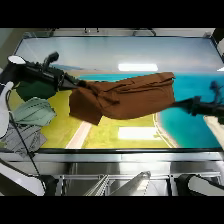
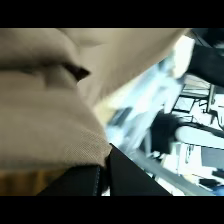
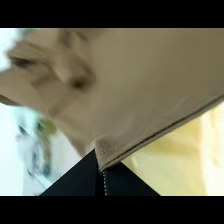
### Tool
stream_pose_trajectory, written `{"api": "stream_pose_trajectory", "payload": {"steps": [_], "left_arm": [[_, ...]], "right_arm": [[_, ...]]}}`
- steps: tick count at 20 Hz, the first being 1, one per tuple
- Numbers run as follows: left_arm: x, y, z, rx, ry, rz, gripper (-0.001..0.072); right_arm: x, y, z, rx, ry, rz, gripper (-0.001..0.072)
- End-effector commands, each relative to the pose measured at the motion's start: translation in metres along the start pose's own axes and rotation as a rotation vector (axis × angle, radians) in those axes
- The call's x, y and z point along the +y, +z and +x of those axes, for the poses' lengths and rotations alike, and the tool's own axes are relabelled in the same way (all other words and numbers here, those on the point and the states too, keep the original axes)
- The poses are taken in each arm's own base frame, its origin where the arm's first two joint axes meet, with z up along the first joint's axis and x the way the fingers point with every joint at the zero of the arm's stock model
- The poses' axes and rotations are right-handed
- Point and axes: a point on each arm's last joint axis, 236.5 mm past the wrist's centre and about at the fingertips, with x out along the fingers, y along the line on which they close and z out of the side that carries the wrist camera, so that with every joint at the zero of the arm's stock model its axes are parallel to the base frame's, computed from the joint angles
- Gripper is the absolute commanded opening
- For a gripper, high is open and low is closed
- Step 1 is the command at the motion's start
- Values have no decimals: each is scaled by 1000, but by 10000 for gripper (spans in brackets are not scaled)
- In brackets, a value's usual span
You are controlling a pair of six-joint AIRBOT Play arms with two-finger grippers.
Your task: Fold the shirts.
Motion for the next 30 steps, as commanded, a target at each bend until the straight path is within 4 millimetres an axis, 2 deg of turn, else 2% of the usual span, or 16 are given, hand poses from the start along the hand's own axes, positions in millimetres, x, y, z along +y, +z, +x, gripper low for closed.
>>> {"api": "stream_pose_trajectory", "payload": {"steps": [1,3,5,6,7,8,11,13,15,17,19,22,24,26,28,30], "left_arm": [[-139,6,-29,-148,-198,352,24],[-206,-7,-58,-235,-246,485,24],[-260,-23,-90,-340,-265,594,24],[-283,-30,-109,-406,-266,629,24],[-297,-34,-123,-463,-245,632,24],[-306,-38,-137,-519,-206,618,24],[-326,-53,-164,-637,-105,621,24],[-340,-65,-183,-728,-25,662,25],[-346,-72,-203,-821,54,673,26],[-347,-75,-211,-855,80,659,26],[-345,-75,-210,-844,68,649,26],[-331,-70,-203,-779,27,620,26],[-326,-65,-190,-716,-20,625,25],[-322,-63,-176,-659,-51,626,24],[-322,-72,-163,-596,-60,635,25],[-317,-87,-153,-559,54,654,24]], "right_arm": [[134,43,-47,-211,95,-319,20],[204,72,-96,-447,4,-528,19],[272,92,-157,-732,-110,-705,19],[299,94,-183,-851,-152,-760,20],[322,89,-201,-933,-175,-803,19],[335,83,-206,-959,-191,-839,19],[341,74,-199,-936,-215,-877,19],[348,77,-205,-966,-231,-893,19],[353,80,-211,-975,-268,-923,19],[356,85,-213,-976,-267,-929,19],[357,91,-215,-977,-273,-931,19],[343,96,-211,-941,-324,-934,19],[333,93,-203,-887,-341,-936,19],[332,90,-202,-877,-353,-937,18],[335,80,-203,-872,-374,-946,17],[329,68,-204,-849,-439,-929,17]]}}
